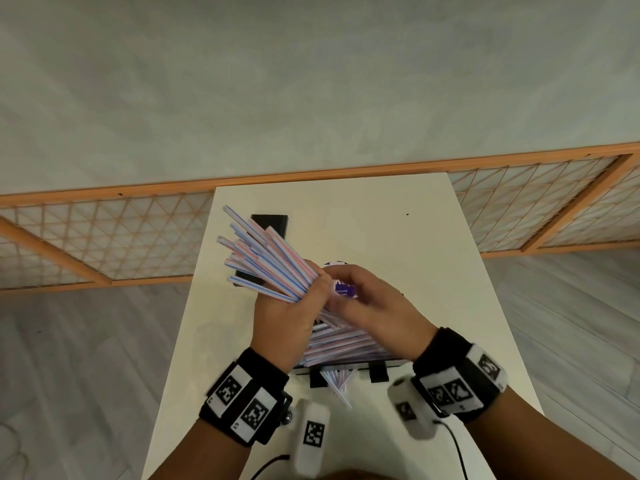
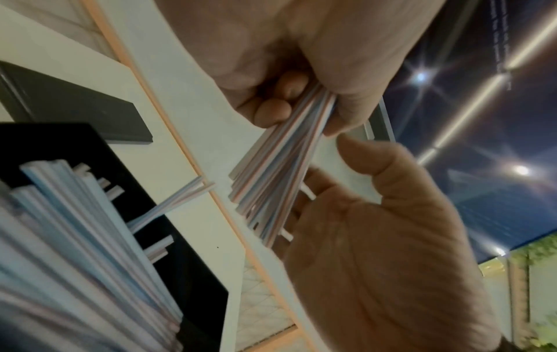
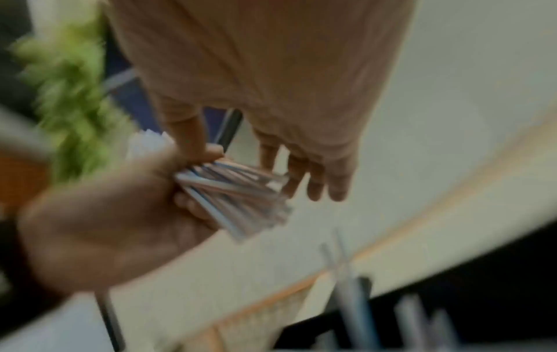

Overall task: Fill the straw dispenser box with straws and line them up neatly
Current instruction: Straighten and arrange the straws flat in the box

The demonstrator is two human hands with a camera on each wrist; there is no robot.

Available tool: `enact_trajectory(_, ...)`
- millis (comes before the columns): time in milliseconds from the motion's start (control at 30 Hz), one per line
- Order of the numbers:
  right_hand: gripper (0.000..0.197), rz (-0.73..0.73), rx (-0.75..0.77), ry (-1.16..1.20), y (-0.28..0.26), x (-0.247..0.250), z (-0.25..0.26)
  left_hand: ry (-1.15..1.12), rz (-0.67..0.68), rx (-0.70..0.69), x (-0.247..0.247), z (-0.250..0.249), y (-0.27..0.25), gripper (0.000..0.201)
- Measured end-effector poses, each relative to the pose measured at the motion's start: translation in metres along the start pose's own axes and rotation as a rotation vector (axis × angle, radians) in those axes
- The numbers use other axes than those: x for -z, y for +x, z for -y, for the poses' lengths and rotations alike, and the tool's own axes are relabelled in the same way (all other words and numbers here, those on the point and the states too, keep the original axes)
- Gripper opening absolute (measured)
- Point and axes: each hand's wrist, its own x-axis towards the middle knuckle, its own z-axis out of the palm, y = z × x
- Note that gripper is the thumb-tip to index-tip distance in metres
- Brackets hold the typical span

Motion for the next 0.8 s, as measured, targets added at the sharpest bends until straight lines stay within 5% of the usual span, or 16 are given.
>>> enact_trajectory(133, 0.07, 0.145, 0.192, -0.354, -0.002, -0.009, 0.002, 0.034, 0.004, 0.085, -0.011, 0.005, -0.011, 0.014)
enact_trajectory(233, 0.045, 0.07, 0.188, -0.31, 0.003, -0.02, -0.008, 0.075, 0.062, 0.01, -0.02, -0.005, -0.014, 0.014)
enact_trajectory(300, 0.013, -0.087, 0.183, -0.222, 0.003, -0.022, -0.008, -0.04, 0.036, 0.033, -0.022, -0.008, -0.012, 0.036)
enact_trajectory(433, 0.024, -0.276, 0.251, -0.012, 0.003, -0.028, 0.015, -0.613, -0.041, 0.48, -0.012, 0.006, -0.002, 0.08)
enact_trajectory(500, 0.019, -0.284, 0.274, 0.014, 0.005, -0.034, 0.022, -0.716, -0.004, 0.586, -0.018, 0.006, -0.005, 0.065)
enact_trajectory(600, 0.024, -0.286, 0.26, 0.003, 0.006, -0.039, 0.025, -0.62, -0.059, 0.487, -0.036, 0.01, -0.005, 0.041)
enact_trajectory(700, 0.021, -0.32, 0.276, -0.002, 0.005, -0.039, 0.026, -0.612, -0.071, 0.462, -0.036, 0.011, -0.003, 0.043)
enact_trajectory(800, 0.007, -0.352, 0.244, -0.052, 0.009, -0.037, 0.024, -0.653, 0.016, 0.598, -0.026, 0.012, -0.001, 0.042)
